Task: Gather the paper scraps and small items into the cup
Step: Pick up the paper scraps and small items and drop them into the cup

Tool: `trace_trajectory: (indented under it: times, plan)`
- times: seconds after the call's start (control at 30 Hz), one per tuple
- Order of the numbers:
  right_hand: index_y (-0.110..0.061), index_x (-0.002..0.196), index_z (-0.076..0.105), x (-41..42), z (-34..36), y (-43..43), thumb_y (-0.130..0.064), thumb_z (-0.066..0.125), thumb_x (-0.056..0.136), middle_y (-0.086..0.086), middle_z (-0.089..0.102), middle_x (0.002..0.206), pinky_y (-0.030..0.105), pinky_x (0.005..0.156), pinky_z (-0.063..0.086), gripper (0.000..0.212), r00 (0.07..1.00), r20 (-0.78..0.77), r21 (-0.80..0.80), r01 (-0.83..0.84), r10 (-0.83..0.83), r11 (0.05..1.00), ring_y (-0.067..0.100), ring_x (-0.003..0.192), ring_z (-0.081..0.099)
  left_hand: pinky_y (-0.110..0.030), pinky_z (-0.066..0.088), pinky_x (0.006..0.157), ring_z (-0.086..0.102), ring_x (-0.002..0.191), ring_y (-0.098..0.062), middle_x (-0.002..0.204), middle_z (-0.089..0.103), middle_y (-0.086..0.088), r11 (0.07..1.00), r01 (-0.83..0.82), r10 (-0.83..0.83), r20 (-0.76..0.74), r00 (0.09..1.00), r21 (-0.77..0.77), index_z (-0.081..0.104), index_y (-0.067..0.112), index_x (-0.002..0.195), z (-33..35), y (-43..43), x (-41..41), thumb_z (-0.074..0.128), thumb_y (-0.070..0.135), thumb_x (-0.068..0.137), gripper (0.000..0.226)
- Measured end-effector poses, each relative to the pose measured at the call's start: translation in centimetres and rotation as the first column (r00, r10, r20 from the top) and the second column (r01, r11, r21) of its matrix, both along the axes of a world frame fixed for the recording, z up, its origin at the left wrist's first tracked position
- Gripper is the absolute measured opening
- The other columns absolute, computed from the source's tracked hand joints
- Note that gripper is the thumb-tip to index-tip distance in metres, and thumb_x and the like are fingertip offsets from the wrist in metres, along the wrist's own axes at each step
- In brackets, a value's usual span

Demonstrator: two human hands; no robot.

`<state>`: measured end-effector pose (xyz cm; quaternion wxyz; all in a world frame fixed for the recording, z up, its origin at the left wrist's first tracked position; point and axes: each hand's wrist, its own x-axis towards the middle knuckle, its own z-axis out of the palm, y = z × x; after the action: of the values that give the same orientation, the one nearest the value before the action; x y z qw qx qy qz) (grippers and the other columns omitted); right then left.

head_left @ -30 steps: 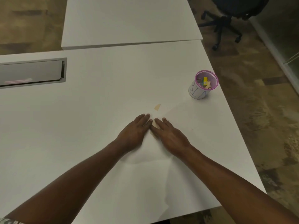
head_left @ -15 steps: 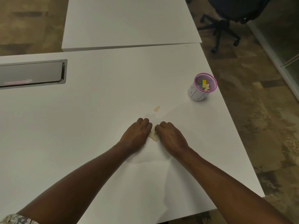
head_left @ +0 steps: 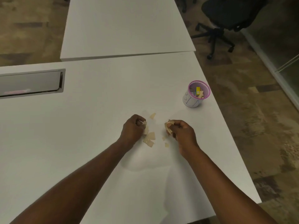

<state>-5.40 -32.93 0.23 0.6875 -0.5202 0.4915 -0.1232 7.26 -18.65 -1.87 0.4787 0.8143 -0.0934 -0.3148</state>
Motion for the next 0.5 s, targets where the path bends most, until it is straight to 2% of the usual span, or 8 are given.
trace_trajectory:
  times: [0.07, 0.13, 0.23, 0.3, 0.33, 0.4, 0.5]
  plan:
    - [-0.009, 0.1, 0.07, 0.3, 1.0, -1.6, -0.001, 0.068, 0.088, 0.007, 0.068, 0.076, 0.015, 0.051, 0.046, 0.015, 0.999, 0.027, -0.016, 0.042, -0.042, 0.999, 0.011, 0.057, 0.06, -0.03, 0.048, 0.058, 0.057, 0.064, -0.018, 0.079, 0.059, -0.003, 0.996, -0.045, 0.039, -0.085, 0.996, -0.077, 0.06, 0.019, 0.096, 1.2, -1.7, 0.1, 0.059, 0.006, 0.088, 0.016]
    - [-0.014, 0.096, 0.07, 0.7, 1.8, -3.6, -0.002, 0.07, 0.087, 0.007, 0.069, 0.079, 0.019, 0.056, 0.048, 0.015, 0.997, 0.034, -0.083, 0.071, -0.069, 0.994, 0.014, 0.06, 0.061, -0.028, 0.047, 0.052, 0.055, 0.058, -0.017, 0.077, 0.058, -0.006, 0.991, -0.046, 0.032, -0.11, 0.993, -0.123, 0.056, 0.017, 0.093, 2.8, -3.9, 0.2, 0.056, 0.002, 0.089, 0.016]
    - [-0.02, 0.084, 0.069, 1.6, 3.0, -7.9, -0.013, 0.077, 0.081, 0.006, 0.07, 0.081, 0.032, 0.066, 0.051, 0.011, 0.995, -0.019, -0.22, 0.091, -0.097, 0.971, 0.02, 0.068, 0.063, -0.028, 0.047, 0.051, 0.055, 0.056, -0.017, 0.071, 0.059, -0.004, 0.982, 0.026, -0.037, -0.054, 0.998, -0.187, 0.057, 0.017, 0.081, 5.3, -8.6, 0.5, 0.05, -0.001, 0.087, 0.021]
    - [-0.024, 0.079, 0.069, 2.3, 4.0, -10.8, -0.025, 0.079, 0.071, 0.001, 0.071, 0.078, 0.035, 0.072, 0.055, 0.013, 0.989, -0.072, -0.321, 0.096, -0.126, 0.942, 0.019, 0.069, 0.064, -0.027, 0.048, 0.049, 0.058, 0.056, -0.015, 0.069, 0.064, -0.003, 0.972, 0.06, -0.067, -0.024, 0.997, -0.228, 0.061, 0.015, 0.077, 6.7, -12.0, 0.7, 0.052, -0.003, 0.087, 0.023]
    - [-0.024, 0.076, 0.068, 2.7, 4.5, -12.0, -0.026, 0.079, 0.07, -0.001, 0.071, 0.075, 0.035, 0.071, 0.056, 0.012, 0.986, -0.088, -0.355, 0.099, -0.139, 0.929, 0.017, 0.068, 0.063, -0.027, 0.049, 0.049, 0.06, 0.056, -0.015, 0.07, 0.066, -0.004, 0.969, 0.067, -0.072, -0.011, 0.997, -0.239, 0.064, 0.014, 0.076, 7.3, -13.7, 0.8, 0.054, -0.003, 0.087, 0.022]
    - [-0.024, 0.073, 0.064, 3.6, 5.2, -14.3, -0.016, 0.075, 0.076, -0.005, 0.068, 0.071, 0.032, 0.068, 0.056, 0.013, 0.983, -0.112, -0.434, 0.085, -0.148, 0.897, 0.016, 0.066, 0.062, -0.032, 0.055, 0.053, 0.064, 0.059, -0.018, 0.074, 0.07, -0.006, 0.97, 0.062, -0.06, 0.014, 0.998, -0.234, 0.069, 0.014, 0.075, 8.2, -17.1, 1.0, 0.056, -0.001, 0.085, 0.023]
    - [-0.023, 0.075, 0.065, 4.9, 5.8, -16.4, -0.018, 0.074, 0.074, 0.0, 0.073, 0.079, 0.038, 0.07, 0.062, 0.01, 0.968, -0.216, -0.503, 0.005, -0.131, 0.865, 0.022, 0.073, 0.071, -0.041, 0.062, 0.071, 0.071, 0.078, -0.026, 0.084, 0.075, -0.007, 0.979, 0.042, -0.032, 0.054, 0.998, -0.199, 0.075, 0.014, 0.074, 9.0, -21.1, 1.1, 0.056, -0.002, 0.081, 0.026]
